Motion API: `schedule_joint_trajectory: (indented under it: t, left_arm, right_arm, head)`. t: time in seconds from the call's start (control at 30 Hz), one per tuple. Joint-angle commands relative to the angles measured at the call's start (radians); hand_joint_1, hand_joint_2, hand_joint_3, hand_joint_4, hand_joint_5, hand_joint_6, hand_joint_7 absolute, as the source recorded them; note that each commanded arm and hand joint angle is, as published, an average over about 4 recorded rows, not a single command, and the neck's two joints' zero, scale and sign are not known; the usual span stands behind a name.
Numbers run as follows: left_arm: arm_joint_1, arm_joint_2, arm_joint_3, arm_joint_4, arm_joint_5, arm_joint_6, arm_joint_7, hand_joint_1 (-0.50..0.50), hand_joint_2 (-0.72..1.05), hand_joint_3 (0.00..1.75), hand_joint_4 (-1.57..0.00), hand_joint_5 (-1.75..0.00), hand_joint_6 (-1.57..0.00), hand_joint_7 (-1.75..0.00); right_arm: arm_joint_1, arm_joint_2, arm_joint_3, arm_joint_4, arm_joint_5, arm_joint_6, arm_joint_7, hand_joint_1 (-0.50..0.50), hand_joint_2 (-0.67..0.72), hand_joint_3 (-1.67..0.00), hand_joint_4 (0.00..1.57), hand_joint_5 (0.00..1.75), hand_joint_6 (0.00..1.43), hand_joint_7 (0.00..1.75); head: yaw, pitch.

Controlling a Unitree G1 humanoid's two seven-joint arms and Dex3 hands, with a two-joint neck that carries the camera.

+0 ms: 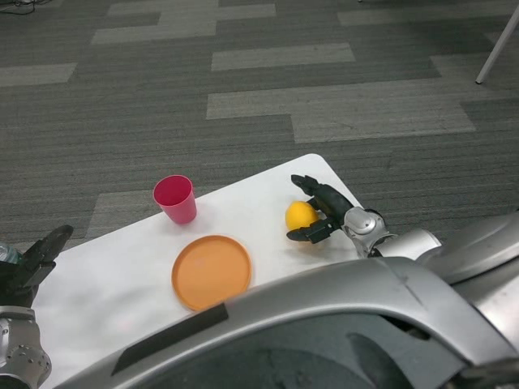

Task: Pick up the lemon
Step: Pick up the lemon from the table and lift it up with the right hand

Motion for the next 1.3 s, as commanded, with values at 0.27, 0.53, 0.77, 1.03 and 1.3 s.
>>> schedule_joint_trajectory:
  t: [0.27, 0.53, 0.77, 1.03, 1.3]
  left_arm:
    - [0.0, 0.015, 0.01, -0.008, 0.002, 0.003, -0.004, 0.5, 0.21, 0.09, -0.19, 0.0, 0.0, 0.0]
    - [0.0, 0.015, 0.011, -0.008, 0.002, 0.003, -0.003, 0.5, 0.18, 0.09, -0.19, 0.0, 0.0, 0.0]
    - [0.0, 0.016, 0.011, -0.008, 0.002, 0.0, -0.002, 0.5, 0.21, 0.09, -0.21, 0.0, 0.0, 0.0]
    - [0.0, 0.016, 0.013, -0.008, 0.002, -0.003, -0.001, 0.5, 0.16, 0.09, -0.2, 0.0, 0.0, 0.0]
    - [0.0, 0.016, 0.013, -0.008, 0.002, -0.003, -0.001, 0.5, 0.18, 0.09, -0.22, 0.0, 0.0, 0.0]
  right_arm:
    - [-0.009, -0.017, 0.003, 0.007, -0.024, 0.011, -0.014, -0.2, -0.54, -1.25, 0.0, 1.65, 0.0, 0.07]
    - [-0.009, -0.025, 0.002, 0.008, -0.042, 0.026, -0.019, -0.21, -0.54, -1.37, 0.0, 1.65, 0.0, 0.23]
    - [-0.009, -0.025, -0.001, 0.005, -0.043, 0.026, -0.031, -0.21, -0.54, -1.41, 0.01, 1.75, 0.01, 0.87]
    - [-0.009, -0.024, -0.017, 0.0, -0.04, 0.023, -0.035, -0.21, -0.6, -1.35, 0.08, 1.67, 0.25, 1.19]
    - [-0.009, -0.01, -0.029, -0.011, -0.018, 0.02, -0.048, -0.21, -0.6, -1.31, 0.14, 1.55, 0.4, 1.19]
  head:
    - [0.0, -0.006]
    - [0.002, -0.011]
    - [0.004, -0.011]
    - [0.004, -0.011]
    - [0.006, -0.01]
